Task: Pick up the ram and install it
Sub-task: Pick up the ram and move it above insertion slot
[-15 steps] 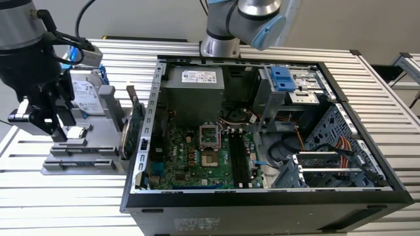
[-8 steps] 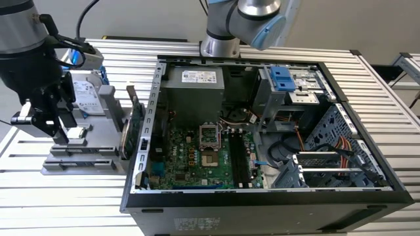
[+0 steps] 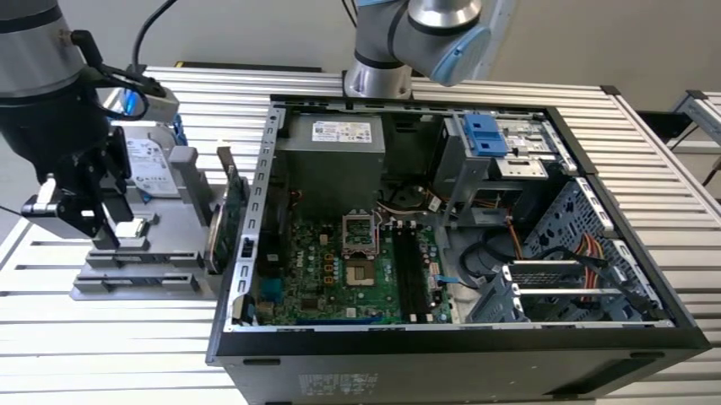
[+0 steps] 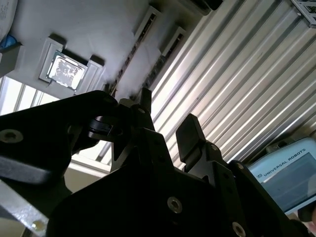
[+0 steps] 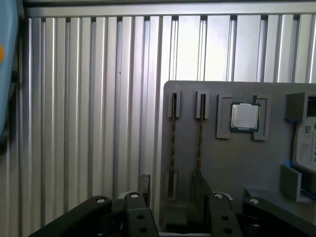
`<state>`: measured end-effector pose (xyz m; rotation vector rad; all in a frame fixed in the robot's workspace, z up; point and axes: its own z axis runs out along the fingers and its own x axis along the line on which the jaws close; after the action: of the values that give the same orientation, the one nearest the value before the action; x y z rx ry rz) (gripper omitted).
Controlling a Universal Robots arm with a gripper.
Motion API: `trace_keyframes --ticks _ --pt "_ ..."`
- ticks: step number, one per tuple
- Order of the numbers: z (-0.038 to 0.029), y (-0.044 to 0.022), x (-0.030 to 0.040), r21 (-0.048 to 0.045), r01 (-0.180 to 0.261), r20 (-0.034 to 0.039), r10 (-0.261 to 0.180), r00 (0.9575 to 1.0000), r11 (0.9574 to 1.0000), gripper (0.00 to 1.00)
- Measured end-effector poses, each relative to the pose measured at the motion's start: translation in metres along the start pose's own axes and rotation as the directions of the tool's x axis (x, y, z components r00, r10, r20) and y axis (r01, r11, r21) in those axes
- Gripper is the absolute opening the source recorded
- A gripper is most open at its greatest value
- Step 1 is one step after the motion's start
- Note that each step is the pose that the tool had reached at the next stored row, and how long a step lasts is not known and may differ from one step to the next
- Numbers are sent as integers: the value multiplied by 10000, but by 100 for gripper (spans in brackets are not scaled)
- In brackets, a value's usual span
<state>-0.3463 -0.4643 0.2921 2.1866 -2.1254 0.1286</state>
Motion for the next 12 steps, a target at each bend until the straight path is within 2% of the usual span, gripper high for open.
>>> trace_keyframes --ticks 12 --pt "108 -1 -13 5 37 0 -37 10000 10000 100"
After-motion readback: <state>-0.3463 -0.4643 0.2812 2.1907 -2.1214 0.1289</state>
